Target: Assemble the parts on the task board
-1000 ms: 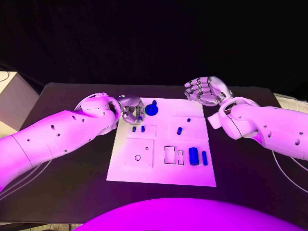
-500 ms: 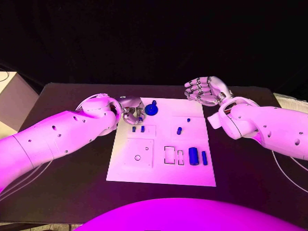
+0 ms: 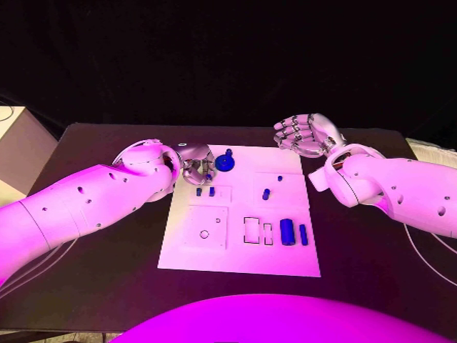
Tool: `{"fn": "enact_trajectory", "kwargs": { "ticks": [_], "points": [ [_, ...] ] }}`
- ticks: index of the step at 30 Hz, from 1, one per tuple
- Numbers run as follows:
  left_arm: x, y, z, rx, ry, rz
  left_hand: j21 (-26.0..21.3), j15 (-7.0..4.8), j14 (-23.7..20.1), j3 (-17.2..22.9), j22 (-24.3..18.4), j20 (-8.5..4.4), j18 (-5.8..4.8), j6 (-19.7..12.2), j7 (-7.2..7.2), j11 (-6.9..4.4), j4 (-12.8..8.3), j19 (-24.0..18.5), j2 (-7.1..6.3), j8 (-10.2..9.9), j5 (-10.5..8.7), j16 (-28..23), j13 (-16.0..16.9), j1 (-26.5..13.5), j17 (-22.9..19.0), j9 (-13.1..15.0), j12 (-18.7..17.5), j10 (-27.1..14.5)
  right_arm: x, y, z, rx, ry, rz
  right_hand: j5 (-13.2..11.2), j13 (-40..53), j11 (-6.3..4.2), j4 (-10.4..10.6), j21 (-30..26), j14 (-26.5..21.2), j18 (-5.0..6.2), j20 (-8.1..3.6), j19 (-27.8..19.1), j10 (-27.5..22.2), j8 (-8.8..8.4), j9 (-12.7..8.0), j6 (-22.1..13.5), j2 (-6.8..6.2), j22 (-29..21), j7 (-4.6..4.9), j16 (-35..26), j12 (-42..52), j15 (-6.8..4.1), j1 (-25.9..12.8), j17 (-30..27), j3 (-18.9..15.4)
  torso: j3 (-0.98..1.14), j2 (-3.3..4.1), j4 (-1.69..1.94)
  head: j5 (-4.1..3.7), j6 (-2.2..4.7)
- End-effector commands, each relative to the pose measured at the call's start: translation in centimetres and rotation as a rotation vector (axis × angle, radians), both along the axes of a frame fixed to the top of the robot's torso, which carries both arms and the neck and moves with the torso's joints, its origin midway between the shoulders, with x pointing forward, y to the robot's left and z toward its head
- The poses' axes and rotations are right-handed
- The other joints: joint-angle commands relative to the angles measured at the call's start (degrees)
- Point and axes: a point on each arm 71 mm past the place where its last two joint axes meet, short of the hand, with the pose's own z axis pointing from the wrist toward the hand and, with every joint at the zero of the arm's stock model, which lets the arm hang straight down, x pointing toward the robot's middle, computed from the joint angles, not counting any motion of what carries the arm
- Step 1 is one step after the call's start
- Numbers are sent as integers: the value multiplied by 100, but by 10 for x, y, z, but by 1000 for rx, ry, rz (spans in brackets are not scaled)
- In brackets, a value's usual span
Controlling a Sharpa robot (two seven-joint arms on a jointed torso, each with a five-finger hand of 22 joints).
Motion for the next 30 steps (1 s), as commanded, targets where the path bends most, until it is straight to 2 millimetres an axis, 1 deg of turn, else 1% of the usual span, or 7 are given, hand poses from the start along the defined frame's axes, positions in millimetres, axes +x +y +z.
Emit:
{"fn": "enact_trajectory", "kwargs": {
  "ticks": [1,5,10,15,17,21,30],
  "points": [
    [-2,2,-6,29,29,-3,7,-10,13,-46,-20,-6,34,-8,-9,14,-5,-11,29,-58,6,19,29,10,-9,8,58,-93,-1,2,1,3,-4,18,26,-7,2,-28,16,43,75,5,26,44,-20,-9,47,11,-6,330,-32,12,-6,-43,-7,0,-4,-2,-1,-4,1],
    [-2,2,-6,31,29,1,-20,6,-35,-70,-61,5,42,-129,13,25,-6,-63,24,-184,9,29,151,-4,-58,12,225,-239,-1,1,1,3,-4,18,26,-7,2,-28,16,43,75,5,26,44,-20,-9,47,11,-6,330,-32,12,-6,-43,-7,0,-6,-3,0,2,1],
    [-2,3,-5,28,19,9,-21,5,-54,-94,-58,4,43,-359,2,20,15,-71,-45,-397,13,69,351,-58,-72,-20,566,-447,-1,1,0,2,-5,17,29,-7,4,-45,17,49,74,5,33,42,-22,-19,47,9,-42,332,-41,12,-6,-52,-25,7,-10,-3,-2,9,1],
    [-2,4,-3,20,6,16,-42,10,-79,-99,-87,2,48,-349,2,27,36,-91,-78,-444,14,89,487,-85,-104,-6,821,-612,0,1,0,2,-5,18,29,-7,4,-45,17,49,74,5,33,42,-22,-19,47,9,-42,332,-41,12,-6,-52,-25,7,-10,0,-2,2,1],
    [-2,4,-3,14,-2,19,-37,5,-76,-92,-75,-4,46,-436,-23,17,52,-82,-108,-530,16,127,610,-99,-79,-15,1075,-734,0,1,0,2,-5,17,29,-7,4,-45,17,49,74,5,33,42,-22,-19,47,9,-42,332,-41,12,-6,-52,-25,7,-9,-1,3,5,1],
    [-1,6,-2,5,-15,24,-65,6,-99,-95,-112,-9,52,-569,-45,15,80,-108,-163,-632,15,146,701,-132,-101,-34,1279,-857,0,1,0,1,-3,16,29,-7,4,-45,17,49,74,5,33,42,-22,-19,47,9,-42,332,-41,12,-6,-52,-25,7,-10,-5,0,13,1],
    [-1,8,0,-2,-26,32,-91,2,-113,-99,-139,-14,56,-655,-58,6,108,-130,-195,-698,12,169,783,-147,-95,-44,1481,-931,0,1,0,1,-2,15,29,-8,5,-47,17,47,74,6,32,39,-24,-21,44,6,-49,333,-44,11,-4,-55,-29,6,-7,-1,-5,18,1]
  ]
}}
